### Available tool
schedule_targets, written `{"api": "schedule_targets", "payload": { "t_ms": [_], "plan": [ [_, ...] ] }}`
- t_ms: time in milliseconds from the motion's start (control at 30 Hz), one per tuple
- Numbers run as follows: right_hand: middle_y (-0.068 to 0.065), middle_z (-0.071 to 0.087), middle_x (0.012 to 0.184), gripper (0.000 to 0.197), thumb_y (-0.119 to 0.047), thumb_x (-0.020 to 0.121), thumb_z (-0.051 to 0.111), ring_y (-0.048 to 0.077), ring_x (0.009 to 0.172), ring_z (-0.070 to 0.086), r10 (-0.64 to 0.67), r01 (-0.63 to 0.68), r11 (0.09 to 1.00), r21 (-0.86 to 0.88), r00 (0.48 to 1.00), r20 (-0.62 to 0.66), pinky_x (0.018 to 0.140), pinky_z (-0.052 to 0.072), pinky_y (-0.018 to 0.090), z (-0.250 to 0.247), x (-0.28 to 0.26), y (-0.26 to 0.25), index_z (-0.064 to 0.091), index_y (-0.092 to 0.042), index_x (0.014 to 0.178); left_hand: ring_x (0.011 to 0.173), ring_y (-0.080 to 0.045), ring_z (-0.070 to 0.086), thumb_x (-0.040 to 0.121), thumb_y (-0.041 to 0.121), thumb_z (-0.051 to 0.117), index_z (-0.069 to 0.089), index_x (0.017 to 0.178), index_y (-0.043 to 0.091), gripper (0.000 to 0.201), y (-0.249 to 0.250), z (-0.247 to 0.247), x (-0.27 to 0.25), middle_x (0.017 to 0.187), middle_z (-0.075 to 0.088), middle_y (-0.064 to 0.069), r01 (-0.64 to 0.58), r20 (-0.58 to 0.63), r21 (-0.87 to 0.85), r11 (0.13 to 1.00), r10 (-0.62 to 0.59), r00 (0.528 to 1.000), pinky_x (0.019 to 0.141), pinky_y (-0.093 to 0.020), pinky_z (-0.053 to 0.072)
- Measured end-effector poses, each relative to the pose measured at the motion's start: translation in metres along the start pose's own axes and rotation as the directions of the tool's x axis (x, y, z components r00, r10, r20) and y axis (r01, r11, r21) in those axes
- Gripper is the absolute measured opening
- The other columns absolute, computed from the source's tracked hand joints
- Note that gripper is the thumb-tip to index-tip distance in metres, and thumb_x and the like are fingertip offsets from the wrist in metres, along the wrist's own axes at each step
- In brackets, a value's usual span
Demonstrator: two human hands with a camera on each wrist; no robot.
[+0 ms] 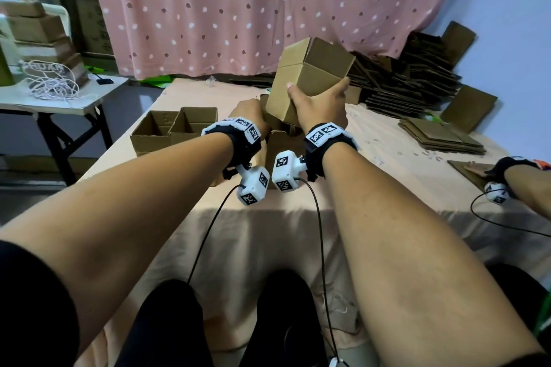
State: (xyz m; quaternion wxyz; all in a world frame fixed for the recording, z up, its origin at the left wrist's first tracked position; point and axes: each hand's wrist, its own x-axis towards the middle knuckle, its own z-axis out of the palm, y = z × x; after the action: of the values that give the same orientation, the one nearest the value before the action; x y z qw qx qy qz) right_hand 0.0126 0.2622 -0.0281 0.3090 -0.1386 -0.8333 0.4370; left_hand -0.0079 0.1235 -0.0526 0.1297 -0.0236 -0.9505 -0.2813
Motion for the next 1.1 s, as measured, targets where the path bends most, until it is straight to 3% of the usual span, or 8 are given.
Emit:
{"api": "schedule_targets", "payload": {
  "t_ms": [67, 133, 333, 567, 667, 900, 1000, 1100],
  "plan": [
    [0.009, 0.054, 0.140, 0.119, -0.071, 0.068, 0.069, 0.032, 0.117, 0.062, -0.020, 0.020, 0.999, -0.032, 1.000, -0.007, 0.091, 0.045, 0.040, 0.004, -0.002, -0.002, 0.013, -0.013, 0.155, 0.082, -0.033, 0.052, 0.090, 0.023, 0.060, 0.053, 0.106, 0.015, 0.019, -0.005, 0.005, 0.001, 0.098, 0.048, -0.007, -0.097, 0.019, 0.046, 0.994, 0.097, 0.995, 0.073, -0.037, 0.043],
    [0.009, 0.053, 0.140, 0.116, -0.071, 0.069, 0.069, 0.033, 0.118, 0.061, -0.042, 0.042, 0.997, -0.066, 0.999, -0.004, 0.092, 0.044, 0.040, 0.009, -0.003, -0.003, 0.015, -0.014, 0.154, 0.094, -0.035, 0.061, 0.087, 0.025, 0.065, 0.058, 0.115, 0.013, 0.031, -0.010, 0.011, 0.005, 0.108, 0.061, -0.010, -0.139, 0.093, 0.084, 0.987, 0.132, 0.987, 0.081, -0.039, 0.050],
    [0.010, 0.053, 0.138, 0.111, -0.067, 0.069, 0.071, 0.034, 0.113, 0.063, -0.079, 0.081, 0.993, -0.085, 0.997, 0.024, 0.083, 0.043, 0.036, 0.024, -0.005, -0.001, 0.019, -0.013, 0.150, 0.109, -0.029, 0.061, 0.089, 0.041, 0.074, 0.062, 0.122, 0.014, 0.045, -0.022, 0.013, 0.005, 0.116, 0.068, -0.006, -0.180, 0.202, 0.102, 0.978, 0.156, 0.967, 0.080, -0.030, 0.040],
    [0.010, 0.050, 0.145, 0.115, -0.068, 0.065, 0.072, 0.034, 0.120, 0.060, -0.100, 0.102, 0.992, -0.072, 0.994, 0.032, 0.101, 0.046, 0.047, 0.037, -0.009, 0.014, 0.018, -0.014, 0.150, 0.110, -0.027, 0.063, 0.085, 0.042, 0.077, 0.058, 0.126, 0.017, 0.052, -0.030, 0.022, 0.007, 0.120, 0.069, -0.004, -0.137, 0.174, 0.019, 0.990, 0.131, 0.976, 0.084, -0.029, 0.044],
    [0.010, 0.048, 0.148, 0.115, -0.067, 0.065, 0.072, 0.034, 0.122, 0.059, -0.097, 0.098, 0.995, -0.037, 0.995, 0.032, 0.103, 0.045, 0.049, 0.041, -0.009, 0.022, 0.017, -0.015, 0.150, 0.103, -0.028, 0.064, 0.087, 0.039, 0.076, 0.062, 0.120, 0.013, 0.044, -0.030, 0.025, 0.008, 0.114, 0.070, -0.007, -0.140, 0.169, 0.018, 0.990, 0.135, 0.976, 0.084, -0.033, 0.049],
    [0.007, 0.049, 0.147, 0.116, -0.064, 0.063, 0.077, 0.029, 0.124, 0.058, -0.083, 0.082, 0.994, 0.069, 0.997, 0.010, 0.099, 0.050, 0.040, 0.050, -0.006, 0.034, 0.017, -0.016, 0.151, 0.082, -0.026, 0.066, 0.084, 0.027, 0.068, 0.068, 0.097, 0.011, 0.021, -0.034, 0.039, 0.008, 0.087, 0.071, -0.006, -0.171, 0.098, -0.035, 0.985, 0.173, 0.980, 0.065, -0.030, 0.046],
    [0.009, 0.045, 0.151, 0.118, -0.062, 0.065, 0.079, 0.028, 0.131, 0.053, -0.076, 0.076, 0.992, 0.102, 0.997, -0.005, 0.102, 0.046, 0.037, 0.054, -0.005, 0.038, 0.015, -0.015, 0.153, 0.082, -0.027, 0.069, 0.078, 0.022, 0.062, 0.064, 0.097, 0.010, 0.023, -0.033, 0.043, 0.009, 0.089, 0.073, -0.008, -0.131, 0.095, -0.113, 0.985, 0.142, 0.985, 0.074, -0.038, 0.059],
    [0.012, 0.045, 0.150, 0.119, -0.060, 0.065, 0.080, 0.029, 0.132, 0.052, -0.073, 0.072, 0.990, 0.124, 0.997, 0.010, 0.103, 0.045, 0.036, 0.060, -0.007, 0.045, 0.014, -0.015, 0.153, 0.088, -0.036, 0.066, 0.085, 0.020, 0.047, 0.054, 0.099, 0.011, 0.018, -0.036, 0.049, 0.010, 0.100, 0.070, -0.017, -0.120, 0.035, -0.203, 0.972, 0.130, 0.991, 0.080, -0.043, 0.057]
  ]
}}
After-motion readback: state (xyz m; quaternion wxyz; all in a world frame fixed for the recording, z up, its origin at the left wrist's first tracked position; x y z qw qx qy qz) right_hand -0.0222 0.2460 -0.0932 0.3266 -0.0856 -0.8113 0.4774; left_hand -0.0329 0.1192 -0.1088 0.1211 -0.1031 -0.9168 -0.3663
